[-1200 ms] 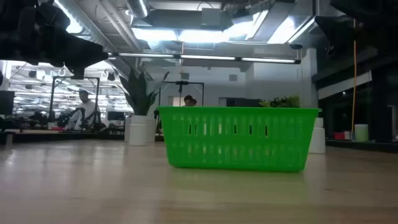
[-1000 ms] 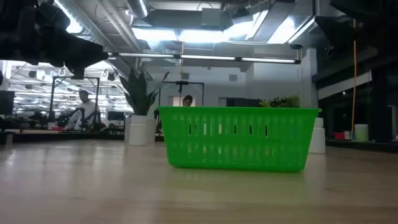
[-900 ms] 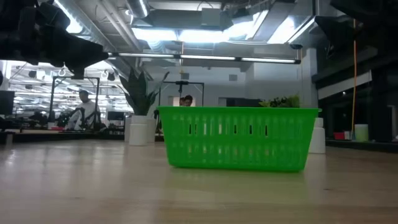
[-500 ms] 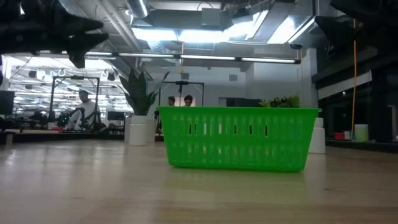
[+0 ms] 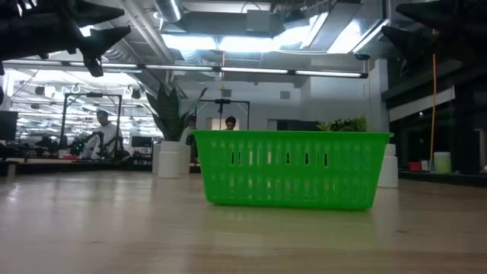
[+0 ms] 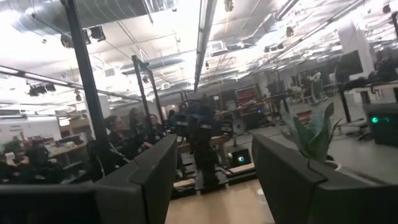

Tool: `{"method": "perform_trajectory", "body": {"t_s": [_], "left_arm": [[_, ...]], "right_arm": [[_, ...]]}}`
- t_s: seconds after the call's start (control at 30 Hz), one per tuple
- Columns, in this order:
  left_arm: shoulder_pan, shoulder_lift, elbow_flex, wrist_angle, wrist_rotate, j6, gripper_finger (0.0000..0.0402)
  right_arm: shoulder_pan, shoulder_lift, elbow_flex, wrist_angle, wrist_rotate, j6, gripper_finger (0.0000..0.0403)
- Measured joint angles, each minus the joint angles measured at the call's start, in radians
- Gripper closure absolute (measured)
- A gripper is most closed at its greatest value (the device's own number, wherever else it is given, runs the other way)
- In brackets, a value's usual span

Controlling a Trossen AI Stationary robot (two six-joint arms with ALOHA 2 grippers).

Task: Pick and place pill bottles into a basket
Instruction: Put the white medicine bottle into the green basket

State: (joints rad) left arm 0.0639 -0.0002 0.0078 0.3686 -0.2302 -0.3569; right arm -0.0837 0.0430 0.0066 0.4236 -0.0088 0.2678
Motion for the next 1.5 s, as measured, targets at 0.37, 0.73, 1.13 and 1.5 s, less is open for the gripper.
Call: {"method": "perform_trajectory", "body": {"t_s": [0.37,0.73,1.13,1.5], "left_arm": [[0.000,0.002,0.000,0.002,-0.311,-0.015,0.0252],[0.000,0.004,0.000,0.002,-0.336,-0.026,0.0251],[0.000,0.067,0.000,-0.015,-0.329,-0.053,0.0190],[0.000,0.110,0.000,-0.077,-0.294,-0.145,0.0149]], "right_arm": [[0.000,0.000,0.000,0.075,0.259,-0.019,0.0192],[0.000,0.102,0.274,-0.288,0.304,-0.059,0.0192],[-0.001,0.627,0.892,-1.199,0.268,0.096,0.0164],[-0.001,0.967,0.992,-1.473,0.077,0.252,0.0049]]}}
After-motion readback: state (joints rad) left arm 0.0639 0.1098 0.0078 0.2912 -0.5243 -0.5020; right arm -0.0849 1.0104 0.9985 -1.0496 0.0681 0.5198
